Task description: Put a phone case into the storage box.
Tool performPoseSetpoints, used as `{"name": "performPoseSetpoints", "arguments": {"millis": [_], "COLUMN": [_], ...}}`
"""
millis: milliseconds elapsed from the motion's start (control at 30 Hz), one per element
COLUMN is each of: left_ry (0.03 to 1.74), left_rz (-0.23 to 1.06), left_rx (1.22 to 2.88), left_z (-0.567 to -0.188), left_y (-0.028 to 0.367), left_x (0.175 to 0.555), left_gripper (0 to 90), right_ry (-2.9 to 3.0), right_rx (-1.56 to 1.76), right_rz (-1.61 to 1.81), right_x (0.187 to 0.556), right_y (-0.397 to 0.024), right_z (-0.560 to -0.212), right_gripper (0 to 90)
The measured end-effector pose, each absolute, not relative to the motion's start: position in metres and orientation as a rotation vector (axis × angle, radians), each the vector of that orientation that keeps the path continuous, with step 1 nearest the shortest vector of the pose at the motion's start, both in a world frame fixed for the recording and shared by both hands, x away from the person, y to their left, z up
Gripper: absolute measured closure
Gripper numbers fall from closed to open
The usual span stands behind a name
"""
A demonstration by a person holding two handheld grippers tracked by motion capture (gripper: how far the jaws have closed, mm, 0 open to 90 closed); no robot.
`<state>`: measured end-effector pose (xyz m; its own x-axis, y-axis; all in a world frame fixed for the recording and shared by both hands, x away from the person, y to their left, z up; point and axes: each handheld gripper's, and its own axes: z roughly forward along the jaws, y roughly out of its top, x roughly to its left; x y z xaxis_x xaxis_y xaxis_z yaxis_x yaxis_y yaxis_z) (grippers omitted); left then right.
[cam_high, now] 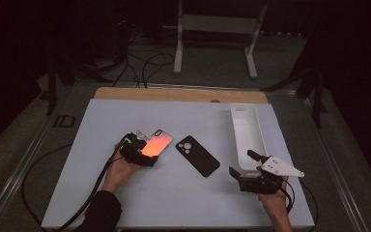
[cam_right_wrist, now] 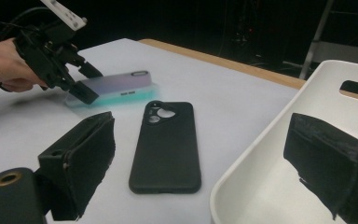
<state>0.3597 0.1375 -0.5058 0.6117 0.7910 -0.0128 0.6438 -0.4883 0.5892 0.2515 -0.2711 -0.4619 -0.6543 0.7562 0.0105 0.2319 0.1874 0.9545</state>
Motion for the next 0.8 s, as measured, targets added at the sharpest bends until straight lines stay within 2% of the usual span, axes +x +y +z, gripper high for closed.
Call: {"name": "performPoseSetpoints", "arguments": {"millis": [500, 800], "left_ry": [1.031, 0.965], "left_rz": [0.46, 0.518], "left_rx": [2.157, 2.075], "left_z": [-0.473, -0.455], "left_y": [0.134, 0.13], "left_x": [0.333, 0.309], "left_gripper": [17.3, 17.3], "right_ry": [2.022, 2.034], "right_rx": [0.957, 0.958], "right_rz": [1.46, 1.525], "right_x": [0.255, 0.256], "right_y": [-0.267, -0.264], "right_z": [-0.461, -0.447], "right_gripper": [8.8, 8.8]}}
